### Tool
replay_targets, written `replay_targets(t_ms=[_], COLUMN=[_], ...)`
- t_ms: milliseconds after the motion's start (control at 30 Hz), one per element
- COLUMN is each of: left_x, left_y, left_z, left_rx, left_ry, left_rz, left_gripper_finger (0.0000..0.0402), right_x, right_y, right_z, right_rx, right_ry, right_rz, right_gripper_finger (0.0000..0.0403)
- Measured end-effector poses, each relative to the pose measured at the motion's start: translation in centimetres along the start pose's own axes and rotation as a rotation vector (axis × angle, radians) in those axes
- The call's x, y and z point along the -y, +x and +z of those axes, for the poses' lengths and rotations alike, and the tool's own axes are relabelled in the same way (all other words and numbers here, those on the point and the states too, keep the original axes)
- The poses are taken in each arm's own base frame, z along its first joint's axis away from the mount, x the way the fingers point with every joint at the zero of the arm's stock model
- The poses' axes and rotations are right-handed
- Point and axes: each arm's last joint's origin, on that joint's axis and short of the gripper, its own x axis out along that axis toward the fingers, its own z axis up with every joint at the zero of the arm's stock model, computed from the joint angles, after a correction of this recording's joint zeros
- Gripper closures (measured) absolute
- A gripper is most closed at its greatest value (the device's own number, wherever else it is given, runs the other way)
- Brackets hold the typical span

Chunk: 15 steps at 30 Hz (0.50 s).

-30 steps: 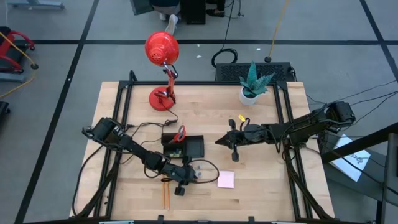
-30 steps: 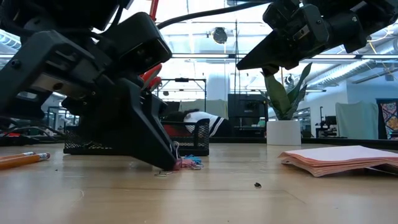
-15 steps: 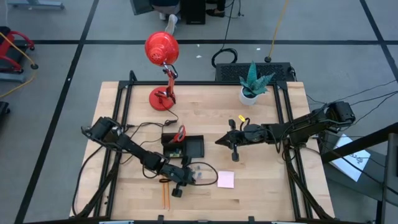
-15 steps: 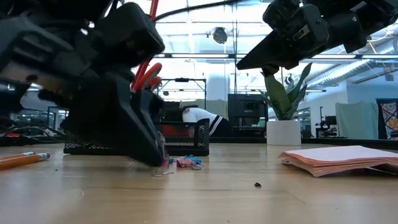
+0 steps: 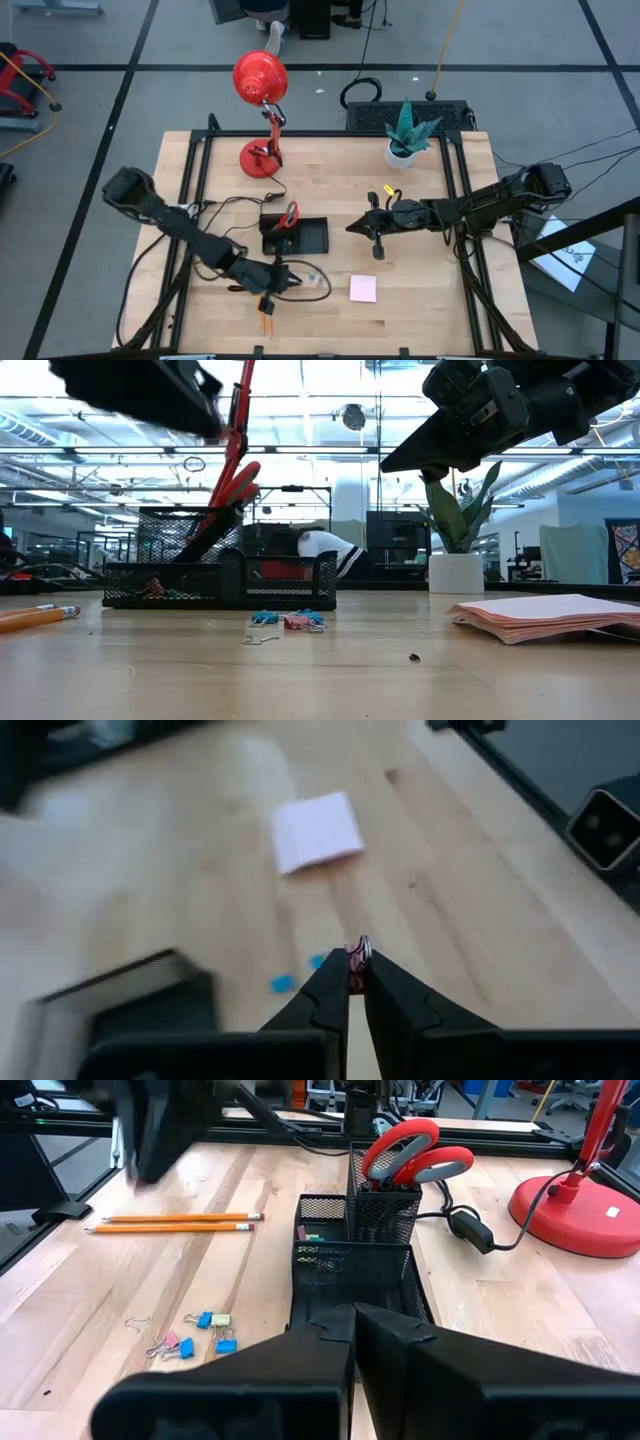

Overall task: Pick and place office supplies into organizer
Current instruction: Put the pink binder clip into the desk organizer

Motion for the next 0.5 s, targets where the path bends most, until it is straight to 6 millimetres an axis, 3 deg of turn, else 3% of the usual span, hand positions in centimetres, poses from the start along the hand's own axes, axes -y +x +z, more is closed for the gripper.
replay_targets(t_ms=[233, 500], left_x=[0.3, -0.2], left_y=[-3.8, -3.9], left_z=[-0.2, -4.0], left_rx=[-0.064, -0.137], left_ry=[0.041, -0.079], left_rz=[0.141, 0.195], left_gripper_finger=[0.0371, 0.0371], right_x=[0.0, 0.0], right_y=[0.0, 0.0], right_z=[0.0, 0.0], right_rx=[0.0, 0.0], right_ry=[0.0, 0.004], right_rz=[0.0, 0.0], right_gripper_finger=[0.0399, 0.0399])
